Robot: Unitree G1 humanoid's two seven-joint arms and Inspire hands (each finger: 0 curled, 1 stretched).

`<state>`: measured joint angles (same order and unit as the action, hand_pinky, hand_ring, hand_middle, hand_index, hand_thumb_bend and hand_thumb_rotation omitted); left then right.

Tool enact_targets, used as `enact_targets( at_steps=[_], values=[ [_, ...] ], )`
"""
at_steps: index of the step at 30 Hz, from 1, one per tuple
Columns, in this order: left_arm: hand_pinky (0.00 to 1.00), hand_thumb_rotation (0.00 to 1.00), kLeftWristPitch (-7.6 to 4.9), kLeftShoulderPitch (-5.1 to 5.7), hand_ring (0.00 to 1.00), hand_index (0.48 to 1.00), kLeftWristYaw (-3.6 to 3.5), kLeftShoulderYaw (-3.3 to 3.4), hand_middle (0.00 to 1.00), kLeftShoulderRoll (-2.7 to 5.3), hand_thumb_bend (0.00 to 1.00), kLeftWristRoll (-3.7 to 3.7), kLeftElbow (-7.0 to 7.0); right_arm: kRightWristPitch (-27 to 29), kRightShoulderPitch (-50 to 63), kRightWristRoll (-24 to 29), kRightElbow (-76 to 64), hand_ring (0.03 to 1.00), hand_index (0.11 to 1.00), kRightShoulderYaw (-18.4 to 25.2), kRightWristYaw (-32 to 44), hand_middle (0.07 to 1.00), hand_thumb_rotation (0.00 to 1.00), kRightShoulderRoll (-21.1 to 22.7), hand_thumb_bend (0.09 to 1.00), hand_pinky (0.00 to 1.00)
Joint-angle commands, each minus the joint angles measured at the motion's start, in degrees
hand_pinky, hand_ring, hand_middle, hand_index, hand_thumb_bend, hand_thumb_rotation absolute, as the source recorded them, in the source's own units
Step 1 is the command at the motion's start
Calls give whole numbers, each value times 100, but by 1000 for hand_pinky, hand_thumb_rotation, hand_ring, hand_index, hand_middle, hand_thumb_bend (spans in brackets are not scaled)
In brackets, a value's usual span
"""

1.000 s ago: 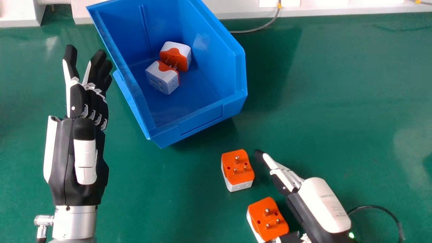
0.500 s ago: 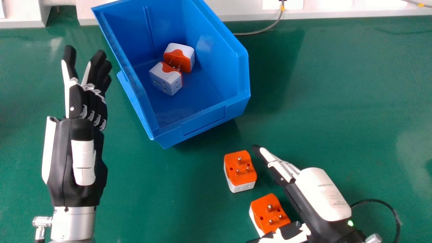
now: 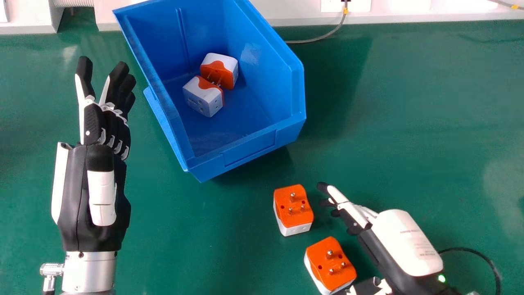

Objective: Pick all objects and put in blue box

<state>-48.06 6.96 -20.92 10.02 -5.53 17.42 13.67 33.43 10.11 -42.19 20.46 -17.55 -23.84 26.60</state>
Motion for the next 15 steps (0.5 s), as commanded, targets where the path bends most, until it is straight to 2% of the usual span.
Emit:
enact_targets(
  at_steps=[1,3,4,6,7,8,9,15],
  values=[
    [988,966,-36,-54,963,964,-11,19,968,-55,844,2,-72,-5,106,136,251,644,832,67,-43,732,98,8,943,493],
    [988,966,-33,-54,964,964,-14,21,968,-60,844,3,-77,157,47,174,381,609,798,61,-234,704,78,-23,920,476],
    [988,966,-44,-59,964,964,-20,23,968,-60,844,5,-57,272,20,179,458,575,763,62,-366,660,62,-36,849,459],
    [988,966,-56,-66,964,964,-30,27,968,-61,844,11,-31,429,-17,175,564,575,763,65,-545,660,62,-54,849,459],
    [988,966,-58,-71,965,964,-34,29,968,-63,844,15,-22,479,-32,173,601,535,720,66,-612,626,50,-68,781,442],
    [988,966,-58,-74,965,964,-36,30,968,-63,844,15,-19,506,-40,174,623,535,720,68,-656,626,50,-79,781,442],
    [989,966,-58,-76,965,964,-34,32,968,-63,844,11,-17,533,-47,177,643,503,685,71,-688,598,40,-87,727,429],
    [990,967,-73,-97,966,964,-36,35,968,-64,839,2,20,659,-94,214,755,441,615,65,-758,544,20,-92,622,402]
  ],
)
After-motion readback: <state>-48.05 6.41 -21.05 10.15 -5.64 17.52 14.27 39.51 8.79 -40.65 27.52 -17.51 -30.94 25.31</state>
